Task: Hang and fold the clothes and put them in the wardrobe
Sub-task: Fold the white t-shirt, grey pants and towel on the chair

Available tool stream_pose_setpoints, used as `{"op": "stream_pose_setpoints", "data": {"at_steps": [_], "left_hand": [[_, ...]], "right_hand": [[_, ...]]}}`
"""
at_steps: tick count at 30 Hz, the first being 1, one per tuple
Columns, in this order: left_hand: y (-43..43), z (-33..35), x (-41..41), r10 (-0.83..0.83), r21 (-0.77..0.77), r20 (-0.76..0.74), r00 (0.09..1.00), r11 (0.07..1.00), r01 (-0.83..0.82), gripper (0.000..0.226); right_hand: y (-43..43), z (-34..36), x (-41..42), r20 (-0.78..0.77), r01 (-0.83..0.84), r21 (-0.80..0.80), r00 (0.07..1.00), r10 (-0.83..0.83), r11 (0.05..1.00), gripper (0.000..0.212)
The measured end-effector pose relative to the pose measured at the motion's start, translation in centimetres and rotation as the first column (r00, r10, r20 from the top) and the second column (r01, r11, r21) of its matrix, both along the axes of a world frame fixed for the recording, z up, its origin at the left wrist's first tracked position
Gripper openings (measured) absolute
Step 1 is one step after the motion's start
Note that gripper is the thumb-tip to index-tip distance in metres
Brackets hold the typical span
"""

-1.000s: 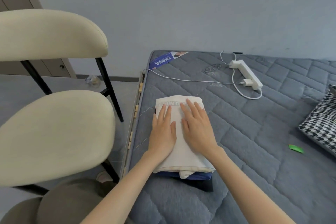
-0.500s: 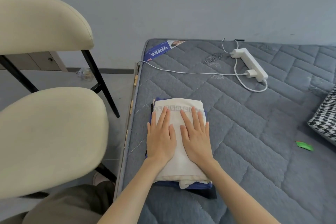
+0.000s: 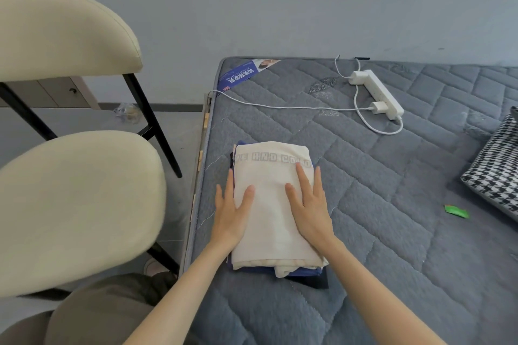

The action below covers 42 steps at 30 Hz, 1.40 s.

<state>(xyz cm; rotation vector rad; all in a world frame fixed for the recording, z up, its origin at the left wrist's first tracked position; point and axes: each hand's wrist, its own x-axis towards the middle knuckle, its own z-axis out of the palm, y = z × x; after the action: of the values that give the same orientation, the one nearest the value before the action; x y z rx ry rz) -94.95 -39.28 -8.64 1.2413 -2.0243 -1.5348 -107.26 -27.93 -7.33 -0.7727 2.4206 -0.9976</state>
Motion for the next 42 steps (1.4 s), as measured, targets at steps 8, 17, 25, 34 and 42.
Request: {"op": "stream_pose_setpoints", "data": {"at_steps": [8,17,25,34,42], "left_hand": [[-0.9,0.0,-0.7,0.112,0.295,0.023,0.993,0.949,-0.114,0.121],[-1.6,0.4,-1.6,0.013,0.086,-0.01,1.0,0.996,-0.012,0.078],[-1.9,1.1,-1.6,-0.052,0.031,-0.046,0.998,0.998,0.053,0.068],[-2.6,5.5,-0.1,-0.04,-0.002,-0.162,0.986,0.999,0.04,0.056],[-4.9,11.4,3.9,0.078,-0.085,-0.277,0.958,0.991,-0.105,0.056]], "right_hand": [[0.0,0.2,-0.6,0.293,0.281,0.086,0.91,-0.294,0.956,0.077],[-0.1,-0.6,-0.8,0.222,0.175,-0.027,0.961,-0.165,0.984,0.067],[-0.3,-0.2,-1.0,0.234,0.126,-0.08,0.967,-0.104,0.989,0.066],[-1.2,3.9,-0.1,0.2,0.085,-0.188,0.979,-0.046,0.979,0.057],[-5.0,9.6,2.1,0.122,-0.05,-0.29,0.989,0.089,0.956,0.058]]}}
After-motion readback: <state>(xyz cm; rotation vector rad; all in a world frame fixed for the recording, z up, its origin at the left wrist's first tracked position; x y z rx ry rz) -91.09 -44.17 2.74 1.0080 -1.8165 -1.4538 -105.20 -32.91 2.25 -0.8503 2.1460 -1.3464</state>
